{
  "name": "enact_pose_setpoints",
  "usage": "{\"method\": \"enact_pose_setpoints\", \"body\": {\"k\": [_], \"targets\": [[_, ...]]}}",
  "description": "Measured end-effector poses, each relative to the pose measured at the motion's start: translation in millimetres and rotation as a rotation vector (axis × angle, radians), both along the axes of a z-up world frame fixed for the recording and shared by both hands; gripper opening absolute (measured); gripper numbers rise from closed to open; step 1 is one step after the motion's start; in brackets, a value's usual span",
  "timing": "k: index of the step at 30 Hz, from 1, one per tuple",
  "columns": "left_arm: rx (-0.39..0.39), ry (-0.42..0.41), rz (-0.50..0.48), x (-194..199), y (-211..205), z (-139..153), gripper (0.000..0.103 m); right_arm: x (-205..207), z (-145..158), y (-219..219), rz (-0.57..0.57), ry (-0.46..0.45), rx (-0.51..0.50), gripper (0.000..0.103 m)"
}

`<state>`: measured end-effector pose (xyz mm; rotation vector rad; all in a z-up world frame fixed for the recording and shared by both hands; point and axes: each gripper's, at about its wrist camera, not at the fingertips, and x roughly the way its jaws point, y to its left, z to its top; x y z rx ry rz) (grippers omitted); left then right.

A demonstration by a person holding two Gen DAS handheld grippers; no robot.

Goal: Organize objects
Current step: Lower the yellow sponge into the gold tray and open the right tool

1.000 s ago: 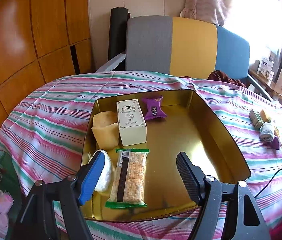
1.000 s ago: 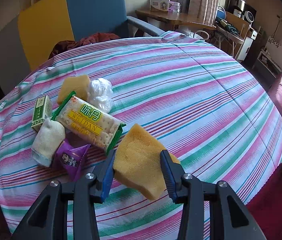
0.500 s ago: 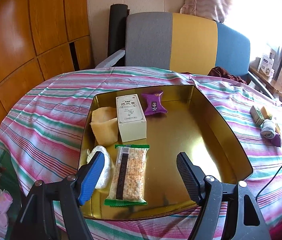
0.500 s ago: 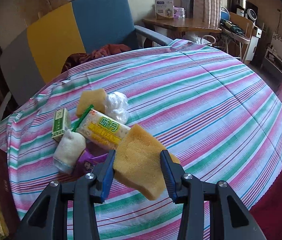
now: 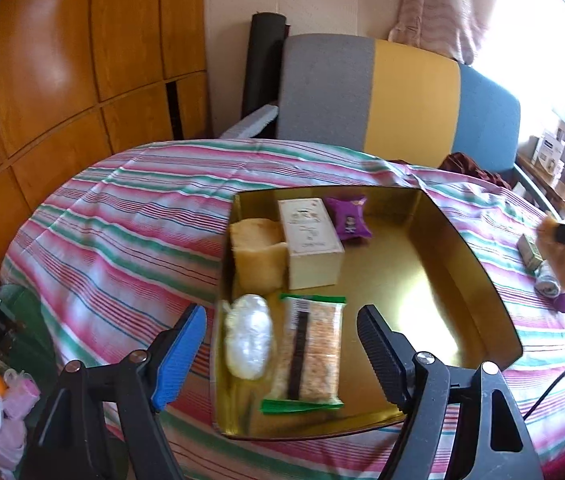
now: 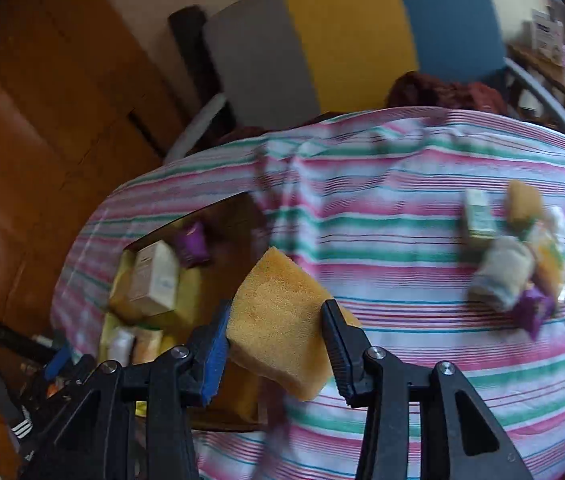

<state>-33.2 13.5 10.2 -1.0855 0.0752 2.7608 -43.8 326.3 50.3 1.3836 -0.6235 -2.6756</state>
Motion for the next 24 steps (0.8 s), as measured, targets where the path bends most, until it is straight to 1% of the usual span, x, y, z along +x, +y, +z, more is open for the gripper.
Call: {"method": "enact_pose_setpoints", "body": {"k": [3,4,6,8,11,15,18,20,23,24], "targets": [[0.023,-0.019,0.018,-2,-12,-2,0.079,-29,-14,-54,0.096,-0.043,-0.043,0.045],[0.027,-0.021,0.025,-2,-16,-3,0.079,-40,-20,-69,0.111,-0.062,-0.047,0.045],[0.028,-0.027,0.036,-2,-22,-5,0.079,-58,-34,-84,0.106,-0.108,-0.068,0.045],[0.031,-0.036,0.048,-3,-28,-8,0.079,-72,-47,-90,0.089,-0.141,-0.104,0.045],[0.041,-0.053,0.07,-6,-38,-13,0.079,-94,-63,-98,0.059,-0.19,-0.116,0.046],[0.054,-0.067,0.076,-9,-43,-18,0.079,-116,-77,-103,0.018,-0.236,-0.12,0.048],[0.059,-0.079,0.07,-10,-43,-22,0.079,-130,-89,-106,-0.003,-0.26,-0.192,0.05],[0.061,-0.084,0.068,-10,-43,-23,0.079,-137,-94,-108,-0.009,-0.263,-0.237,0.053],[0.064,-0.08,0.069,-11,-44,-22,0.079,-141,-95,-109,-0.021,-0.25,-0.24,0.063],[0.066,-0.079,0.069,-11,-45,-22,0.079,-142,-95,-108,-0.02,-0.248,-0.24,0.068]]}}
